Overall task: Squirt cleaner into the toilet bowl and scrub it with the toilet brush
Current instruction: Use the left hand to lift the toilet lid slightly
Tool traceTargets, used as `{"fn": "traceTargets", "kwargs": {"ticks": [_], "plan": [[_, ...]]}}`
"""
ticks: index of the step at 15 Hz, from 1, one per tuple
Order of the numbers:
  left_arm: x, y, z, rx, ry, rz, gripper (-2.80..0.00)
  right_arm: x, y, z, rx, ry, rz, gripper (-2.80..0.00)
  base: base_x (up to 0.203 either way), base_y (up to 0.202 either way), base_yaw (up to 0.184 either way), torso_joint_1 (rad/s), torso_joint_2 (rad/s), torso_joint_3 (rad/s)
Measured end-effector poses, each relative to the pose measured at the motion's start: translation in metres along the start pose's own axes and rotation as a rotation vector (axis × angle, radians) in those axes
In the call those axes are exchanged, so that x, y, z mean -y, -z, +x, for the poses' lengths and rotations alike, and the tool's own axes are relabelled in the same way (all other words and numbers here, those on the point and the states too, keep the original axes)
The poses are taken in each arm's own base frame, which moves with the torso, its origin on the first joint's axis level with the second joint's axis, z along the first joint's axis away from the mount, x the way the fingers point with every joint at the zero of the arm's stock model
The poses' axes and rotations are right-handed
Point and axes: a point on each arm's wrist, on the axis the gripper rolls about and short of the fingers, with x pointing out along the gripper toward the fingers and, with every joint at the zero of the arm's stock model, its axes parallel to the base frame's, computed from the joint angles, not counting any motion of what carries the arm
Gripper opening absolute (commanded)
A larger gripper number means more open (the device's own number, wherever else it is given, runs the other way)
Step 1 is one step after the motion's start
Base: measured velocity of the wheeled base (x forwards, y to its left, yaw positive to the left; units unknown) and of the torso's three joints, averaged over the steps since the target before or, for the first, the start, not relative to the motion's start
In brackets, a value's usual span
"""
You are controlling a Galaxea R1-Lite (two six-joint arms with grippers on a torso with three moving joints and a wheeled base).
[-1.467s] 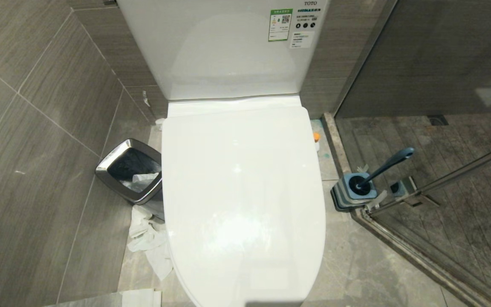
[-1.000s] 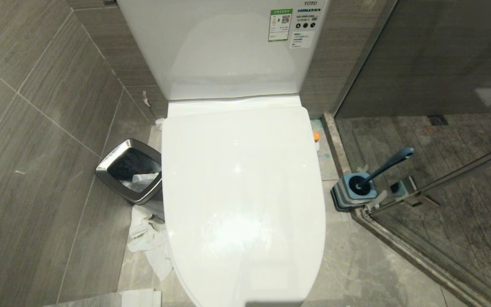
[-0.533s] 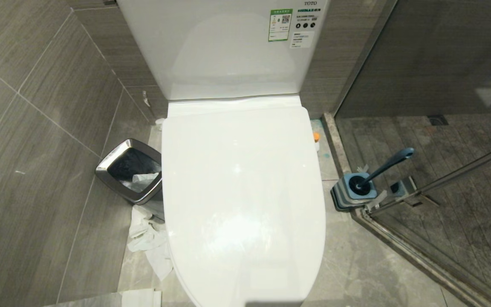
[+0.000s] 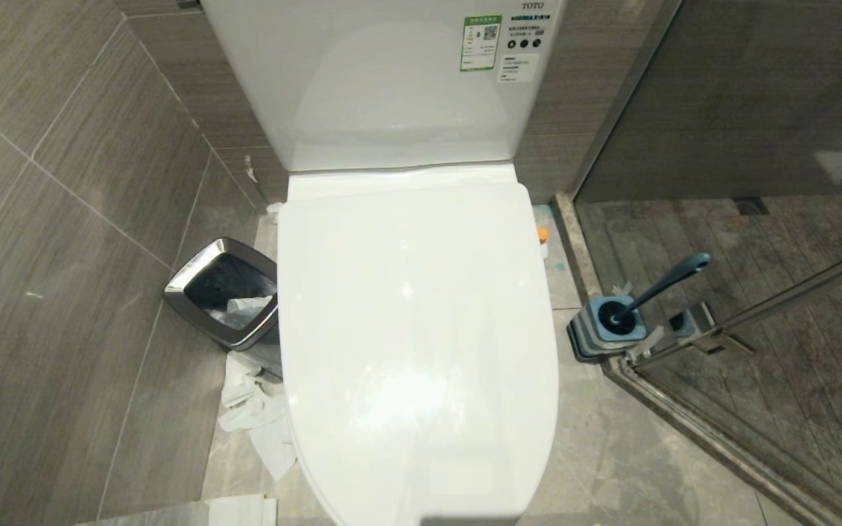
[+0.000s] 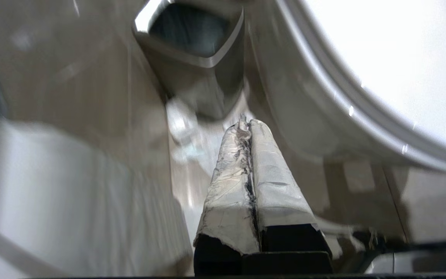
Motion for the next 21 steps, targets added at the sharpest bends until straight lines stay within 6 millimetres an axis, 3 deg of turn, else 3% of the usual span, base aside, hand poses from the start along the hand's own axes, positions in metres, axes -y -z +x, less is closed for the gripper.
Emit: {"fn": "traceTargets", "kwargs": {"ticks": [5,8,11,16,21], "plan": [[-0.006,-0.086,-0.017,0.115,0.011,0.036,-2.80,0.000,0.000,0.000,-0.001,0.000,-0.001,-2.80,0.000,0.000,0.000,0.000,0.00,0.000],[-0.010,-0.135,-0.012,0.148,0.007,0.071,-2.80,0.000,0.000,0.000,0.000,0.000,0.000,-2.80,0.000,0.000,0.000,0.000,0.00,0.000],[-0.013,-0.169,0.001,0.153,0.027,0.111,-2.80,0.000,0.000,0.000,0.000,0.001,0.000,-2.80,0.000,0.000,0.000,0.000,0.00,0.000],[-0.016,-0.217,0.047,0.112,0.141,0.118,-2.80,0.000,0.000,0.000,0.000,0.000,0.000,-2.80,0.000,0.000,0.000,0.000,0.00,0.000],[-0.018,-0.263,0.129,-0.013,0.355,-0.076,-2.80,0.000,0.000,0.000,0.000,0.000,0.000,-2.80,0.000,0.000,0.000,0.000,0.00,0.000]]}}
